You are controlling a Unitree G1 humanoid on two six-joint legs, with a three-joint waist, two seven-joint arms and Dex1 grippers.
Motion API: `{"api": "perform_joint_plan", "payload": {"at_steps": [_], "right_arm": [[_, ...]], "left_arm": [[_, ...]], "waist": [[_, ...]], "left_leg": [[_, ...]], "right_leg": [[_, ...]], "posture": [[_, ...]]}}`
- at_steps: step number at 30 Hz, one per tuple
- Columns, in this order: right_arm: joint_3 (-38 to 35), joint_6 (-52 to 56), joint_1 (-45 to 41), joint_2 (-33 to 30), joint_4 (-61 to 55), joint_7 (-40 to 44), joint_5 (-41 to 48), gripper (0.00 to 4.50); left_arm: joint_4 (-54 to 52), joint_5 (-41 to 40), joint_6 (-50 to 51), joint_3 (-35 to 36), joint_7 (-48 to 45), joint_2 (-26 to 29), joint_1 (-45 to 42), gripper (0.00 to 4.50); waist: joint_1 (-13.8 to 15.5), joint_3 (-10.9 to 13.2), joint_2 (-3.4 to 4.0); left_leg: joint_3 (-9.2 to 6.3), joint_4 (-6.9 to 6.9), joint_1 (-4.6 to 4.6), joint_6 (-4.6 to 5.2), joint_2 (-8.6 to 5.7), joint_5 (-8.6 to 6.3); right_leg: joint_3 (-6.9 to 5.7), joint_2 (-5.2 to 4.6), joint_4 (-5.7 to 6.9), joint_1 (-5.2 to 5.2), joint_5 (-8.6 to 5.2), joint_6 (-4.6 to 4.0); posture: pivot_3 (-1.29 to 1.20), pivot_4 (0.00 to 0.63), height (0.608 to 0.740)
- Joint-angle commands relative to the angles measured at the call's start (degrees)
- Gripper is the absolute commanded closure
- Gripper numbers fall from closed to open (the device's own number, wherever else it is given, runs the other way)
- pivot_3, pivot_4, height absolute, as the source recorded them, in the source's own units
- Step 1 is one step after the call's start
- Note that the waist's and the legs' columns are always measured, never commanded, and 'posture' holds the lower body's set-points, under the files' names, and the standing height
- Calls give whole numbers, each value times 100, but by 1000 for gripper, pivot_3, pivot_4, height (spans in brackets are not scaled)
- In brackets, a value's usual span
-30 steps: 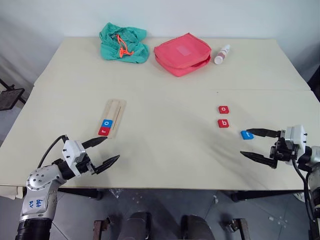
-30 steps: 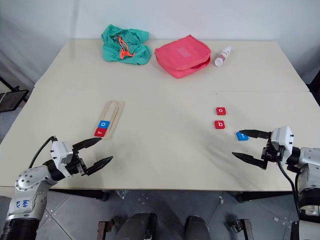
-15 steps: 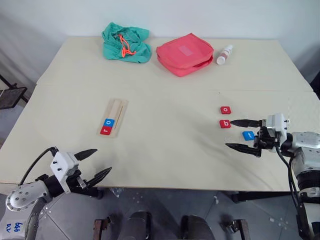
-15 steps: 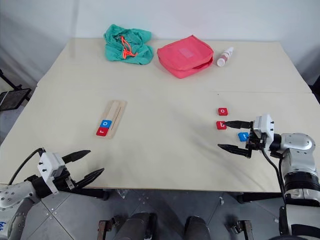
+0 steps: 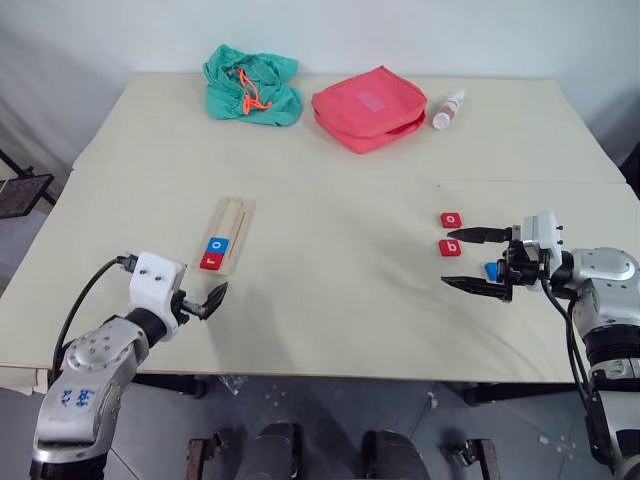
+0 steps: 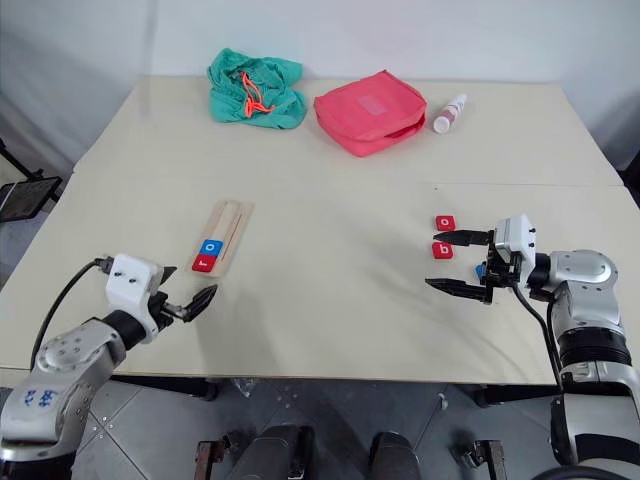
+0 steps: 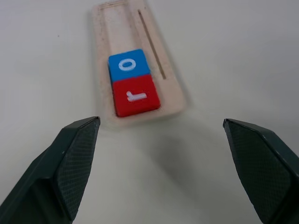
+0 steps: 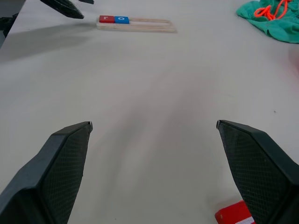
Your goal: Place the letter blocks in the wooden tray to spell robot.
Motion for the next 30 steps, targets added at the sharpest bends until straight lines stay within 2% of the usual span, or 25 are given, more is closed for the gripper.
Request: {"api": "perform_joint_plan", "payload": {"at_steps": [1,4,10,14,30], "right_arm": [[-16,49,19,-68,-129,381,149,47],[2,51,40,-86,-132,381,151,47],[1,66,139,-105,-218,381,198,47],[29,115,180,-127,-300,381,399,47],[-57,374,117,-191,27,381,668,47]], "left_arm": [[-41,116,558,6,390,-118,-399,0],[131,138,737,20,570,-308,-743,0],[563,303,983,-249,583,-311,-1192,0],[723,340,1489,-290,757,-419,-1486,0],[789,457,2334,-584,767,-484,-1712,0]], "waist": [[-4,0,0],[-10,0,0],[-10,0,-1],[-5,1,-2],[-1,1,-2]], "left_leg": [[1,0,0,0,-2,0],[0,-3,-1,-1,-1,-1],[0,-3,-2,-1,-1,-1],[-2,6,-7,-1,-1,-1],[-5,7,-7,-1,-3,-1]], "right_leg": [[1,0,0,0,0,0],[0,0,1,-3,0,0],[0,2,1,-4,0,0],[0,2,3,-5,0,0],[0,1,6,-3,0,0]], "posture": [[0,150,740],[0,150,740],[0,150,740],[0,150,740],[0,150,740]]}}
